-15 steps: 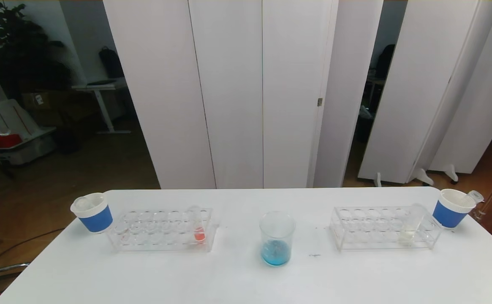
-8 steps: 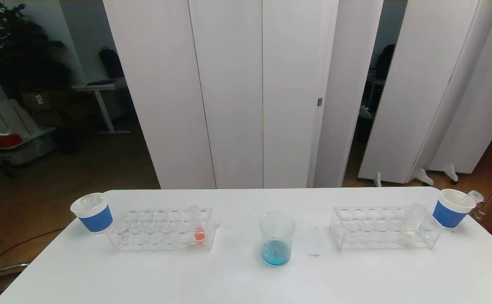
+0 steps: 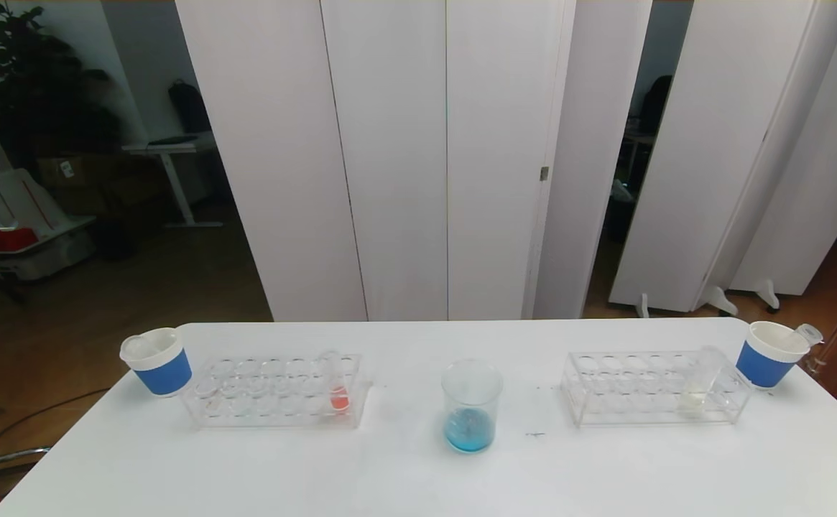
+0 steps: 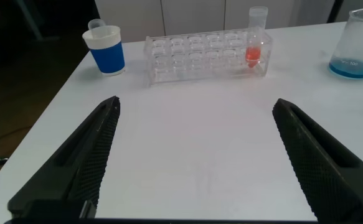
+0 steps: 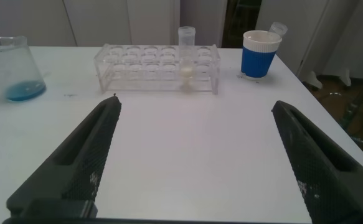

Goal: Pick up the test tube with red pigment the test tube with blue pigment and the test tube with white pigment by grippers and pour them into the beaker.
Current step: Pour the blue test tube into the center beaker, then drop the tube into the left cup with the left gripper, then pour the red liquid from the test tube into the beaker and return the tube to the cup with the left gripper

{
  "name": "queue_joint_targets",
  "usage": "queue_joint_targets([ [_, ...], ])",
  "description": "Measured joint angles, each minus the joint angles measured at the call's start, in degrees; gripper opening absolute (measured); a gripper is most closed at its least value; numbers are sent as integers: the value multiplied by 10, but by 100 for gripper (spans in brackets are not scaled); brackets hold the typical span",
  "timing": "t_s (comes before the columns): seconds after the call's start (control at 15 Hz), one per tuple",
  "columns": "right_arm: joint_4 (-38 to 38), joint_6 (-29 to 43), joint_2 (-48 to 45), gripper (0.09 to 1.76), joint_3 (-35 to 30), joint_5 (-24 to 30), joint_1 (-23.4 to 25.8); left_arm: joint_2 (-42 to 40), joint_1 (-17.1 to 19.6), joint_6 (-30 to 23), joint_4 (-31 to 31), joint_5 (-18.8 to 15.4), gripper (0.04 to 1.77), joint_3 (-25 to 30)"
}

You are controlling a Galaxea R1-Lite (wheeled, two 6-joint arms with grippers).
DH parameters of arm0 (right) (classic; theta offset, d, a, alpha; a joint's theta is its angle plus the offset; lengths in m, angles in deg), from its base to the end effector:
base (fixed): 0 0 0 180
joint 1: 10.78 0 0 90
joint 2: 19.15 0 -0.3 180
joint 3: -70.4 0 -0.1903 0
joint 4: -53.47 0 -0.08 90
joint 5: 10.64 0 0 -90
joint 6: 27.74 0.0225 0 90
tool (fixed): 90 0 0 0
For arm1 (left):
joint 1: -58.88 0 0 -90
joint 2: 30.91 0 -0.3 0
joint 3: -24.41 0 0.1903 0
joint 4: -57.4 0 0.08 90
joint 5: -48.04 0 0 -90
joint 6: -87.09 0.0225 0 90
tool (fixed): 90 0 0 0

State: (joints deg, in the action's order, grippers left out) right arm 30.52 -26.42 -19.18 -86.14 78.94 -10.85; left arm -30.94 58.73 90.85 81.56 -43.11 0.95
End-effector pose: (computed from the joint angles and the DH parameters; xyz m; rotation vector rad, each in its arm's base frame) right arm -0.0230 -0.0002 0.0767 0.0231 -0.0095 -0.0060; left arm -0.0230 -0.0004 0.0745 0.0655 0.0109 -0.0231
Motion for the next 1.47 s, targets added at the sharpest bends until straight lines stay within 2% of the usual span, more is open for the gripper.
queue_joint_targets([
  [1.47,0,0,0,174,0,0,0,0,0,0,0,2,175,0],
])
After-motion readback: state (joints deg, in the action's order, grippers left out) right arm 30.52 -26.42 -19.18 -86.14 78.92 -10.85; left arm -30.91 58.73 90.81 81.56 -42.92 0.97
